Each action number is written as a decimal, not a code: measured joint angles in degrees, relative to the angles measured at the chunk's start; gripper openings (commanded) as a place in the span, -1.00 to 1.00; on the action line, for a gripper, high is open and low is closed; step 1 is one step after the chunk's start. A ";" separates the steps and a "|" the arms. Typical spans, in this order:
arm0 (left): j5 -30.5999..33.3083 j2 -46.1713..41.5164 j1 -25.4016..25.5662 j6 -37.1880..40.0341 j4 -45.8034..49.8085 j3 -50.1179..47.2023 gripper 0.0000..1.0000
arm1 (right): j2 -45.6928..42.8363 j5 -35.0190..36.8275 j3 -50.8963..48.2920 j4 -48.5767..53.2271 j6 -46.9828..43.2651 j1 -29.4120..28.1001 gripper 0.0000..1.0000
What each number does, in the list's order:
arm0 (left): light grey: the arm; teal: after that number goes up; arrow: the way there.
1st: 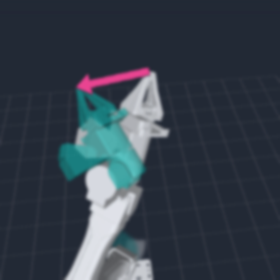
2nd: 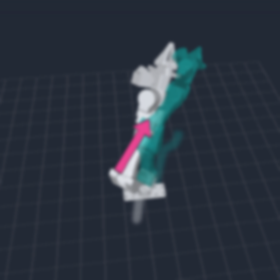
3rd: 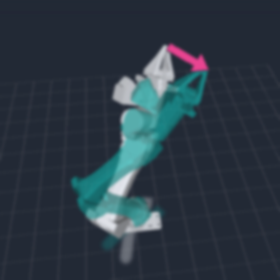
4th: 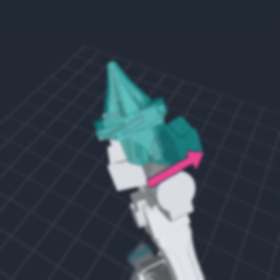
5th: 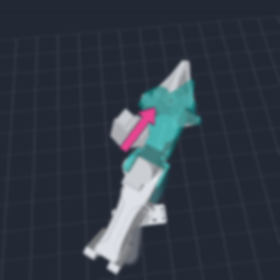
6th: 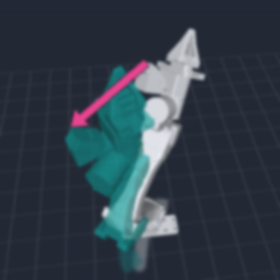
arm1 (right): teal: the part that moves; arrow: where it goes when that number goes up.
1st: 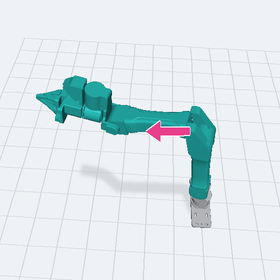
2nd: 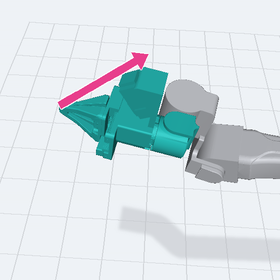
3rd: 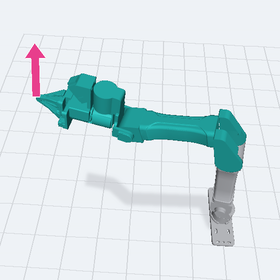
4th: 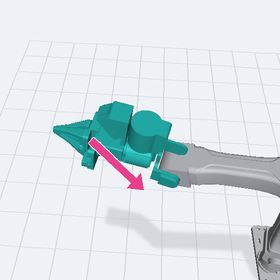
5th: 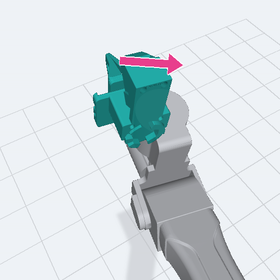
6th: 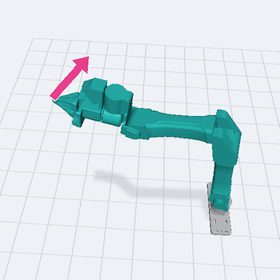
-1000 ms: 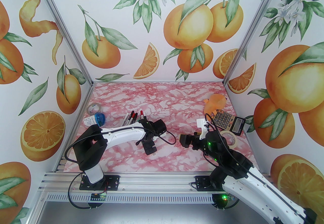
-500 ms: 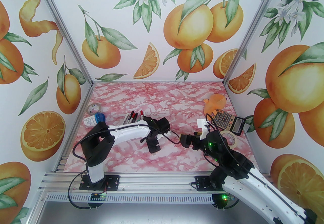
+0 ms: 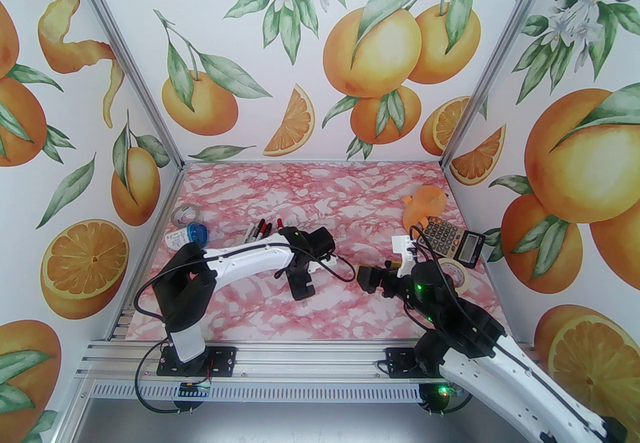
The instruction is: Open the pen caps
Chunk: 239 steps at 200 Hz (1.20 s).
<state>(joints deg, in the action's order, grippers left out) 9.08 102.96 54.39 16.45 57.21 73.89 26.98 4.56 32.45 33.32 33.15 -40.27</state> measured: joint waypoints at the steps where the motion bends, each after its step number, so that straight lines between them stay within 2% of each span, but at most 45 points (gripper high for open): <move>1: -0.02 -0.04 -0.02 -0.02 0.04 -0.04 1.00 | 0.00 0.00 0.00 0.00 -0.02 0.00 0.99; 86: -0.31 2.62 -0.48 1.01 -0.61 -2.14 0.99 | -0.44 0.00 -0.66 -0.09 0.33 0.00 0.99; 122: -1.25 4.94 -0.48 1.75 -2.08 -2.14 0.91 | -0.48 0.00 -0.96 -0.09 0.44 0.00 0.99; 147: -1.75 5.35 -0.48 1.88 -2.71 -1.95 0.70 | -0.48 0.00 -0.98 -0.09 0.42 0.00 0.99; 160: -2.56 5.62 -0.55 2.12 -3.10 -1.42 0.51 | -0.48 0.00 -0.98 -0.09 0.44 0.00 0.99; 205: -6.75 7.78 -0.63 1.88 -4.72 -0.44 0.38 | -0.48 0.00 -1.49 -0.11 0.46 0.00 0.99; 239: -8.07 8.46 -0.66 1.31 -4.90 0.33 0.04 | -0.48 0.00 -1.51 -0.09 0.46 0.00 0.99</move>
<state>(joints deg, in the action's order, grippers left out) 1.02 111.42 53.74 17.76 52.31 74.22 26.50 4.56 30.94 33.23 33.61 -40.27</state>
